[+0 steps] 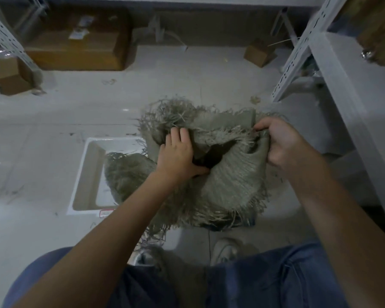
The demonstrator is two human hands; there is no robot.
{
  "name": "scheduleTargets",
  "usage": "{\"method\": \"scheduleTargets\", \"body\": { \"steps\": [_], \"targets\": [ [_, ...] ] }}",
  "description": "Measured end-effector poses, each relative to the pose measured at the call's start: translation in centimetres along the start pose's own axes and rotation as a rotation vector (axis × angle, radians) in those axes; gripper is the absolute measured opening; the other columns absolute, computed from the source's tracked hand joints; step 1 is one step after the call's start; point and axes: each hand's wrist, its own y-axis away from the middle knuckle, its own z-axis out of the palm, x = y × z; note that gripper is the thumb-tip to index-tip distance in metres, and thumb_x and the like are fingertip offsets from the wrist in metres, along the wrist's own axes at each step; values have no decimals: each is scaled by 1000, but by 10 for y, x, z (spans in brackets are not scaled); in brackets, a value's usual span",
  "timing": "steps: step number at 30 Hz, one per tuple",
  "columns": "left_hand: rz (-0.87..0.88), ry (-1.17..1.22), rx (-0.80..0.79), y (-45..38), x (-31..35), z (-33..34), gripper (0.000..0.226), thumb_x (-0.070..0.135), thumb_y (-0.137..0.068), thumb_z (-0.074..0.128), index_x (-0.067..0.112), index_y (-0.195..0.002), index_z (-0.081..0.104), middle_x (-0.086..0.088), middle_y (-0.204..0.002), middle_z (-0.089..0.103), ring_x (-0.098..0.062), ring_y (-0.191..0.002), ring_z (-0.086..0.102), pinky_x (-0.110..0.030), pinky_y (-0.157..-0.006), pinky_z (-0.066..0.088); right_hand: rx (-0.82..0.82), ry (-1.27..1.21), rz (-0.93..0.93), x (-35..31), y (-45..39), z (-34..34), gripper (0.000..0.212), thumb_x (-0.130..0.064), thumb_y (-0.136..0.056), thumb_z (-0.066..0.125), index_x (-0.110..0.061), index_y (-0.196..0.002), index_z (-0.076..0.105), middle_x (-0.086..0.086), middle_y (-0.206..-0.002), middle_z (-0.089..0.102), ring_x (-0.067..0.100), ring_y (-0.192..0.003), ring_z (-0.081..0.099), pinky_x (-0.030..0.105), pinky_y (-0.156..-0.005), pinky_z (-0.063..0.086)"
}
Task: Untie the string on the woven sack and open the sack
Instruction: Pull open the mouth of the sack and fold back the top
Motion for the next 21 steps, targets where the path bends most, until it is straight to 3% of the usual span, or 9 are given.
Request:
{"method": "scheduleTargets", "body": {
  "steps": [3, 5, 7, 10, 12, 13, 15, 17, 21],
  "targets": [
    [-23, -34, 187, -2, -2, 6, 78, 46, -72, 74, 1, -124, 37, -17, -128, 39, -35, -116, 43, -44, -94, 44, -74, 75, 32, -2, 3, -2, 26, -10, -89, 36, -4, -76, 57, 16, -67, 55, 22, -56, 54, 20, -49, 49],
    [-103, 72, 182, -8, -8, 2, 57, 24, -81, 68, -2, -123, 38, -21, -130, 37, -38, -114, 46, -44, -89, 46, -121, 97, 28, -6, 6, -7, 38, -9, -90, 35, -2, -62, 61, 12, -53, 62, 20, -45, 60, 19, -45, 50],
    [-155, 184, 95, -17, -19, -5, 43, 15, -86, 61, 0, -123, 47, -23, -128, 44, -39, -111, 52, -44, -88, 46, -109, 131, -6, -12, 8, -13, 32, -7, -89, 35, -1, -70, 59, 10, -52, 64, 17, -41, 61, 19, -43, 51],
    [-140, 308, -24, -24, -25, -20, 31, 11, -86, 60, 6, -116, 64, -19, -116, 64, -33, -107, 60, -32, -83, 46, 185, 477, -152, -17, 0, -30, 19, -12, -89, 43, -5, -97, 59, 17, -80, 57, 23, -59, 58, 25, -56, 45],
    [-113, 295, -38, -21, -20, -28, 23, 10, -84, 59, 6, -106, 67, -18, -107, 67, -33, -104, 61, -30, -80, 45, 477, 802, -321, -20, -8, -45, 38, -29, -89, 47, -2, -114, 56, 20, -104, 59, 31, -93, 59, 32, -76, 44],
    [-109, 238, -9, -19, -16, -32, 18, 10, -84, 57, 6, -99, 66, -19, -101, 65, -35, -102, 61, -33, -78, 45, 593, 900, -459, -20, -7, -47, 45, -36, -87, 48, 0, -114, 55, 22, -111, 60, 33, -103, 58, 33, -82, 42],
    [-119, 74, 95, -14, -6, -39, 16, 11, -83, 53, 4, -95, 60, -20, -95, 63, -39, -96, 61, -36, -71, 44, 707, 919, -869, -15, 10, -34, 43, -39, -84, 50, 0, -102, 56, 22, -102, 61, 33, -95, 58, 32, -75, 39],
    [-122, -21, 188, -12, 2, -42, 20, 12, -86, 49, 2, -101, 57, -21, -97, 64, -39, -91, 60, -36, -65, 39, 651, 980, -1141, 0, 32, -6, 43, -47, -80, 55, -5, -90, 55, 12, -81, 58, 28, -74, 54, 31, -63, 34],
    [-159, 52, 338, -9, 14, -52, 26, 18, -88, 51, 1, -108, 49, -24, -100, 64, -43, -93, 60, -42, -69, 41, 323, 1618, -841, 52, 55, 47, 69, -76, -72, 47, -13, -97, 41, 0, -75, 55, 22, -65, 52, 28, -50, 27]
  ]
}}
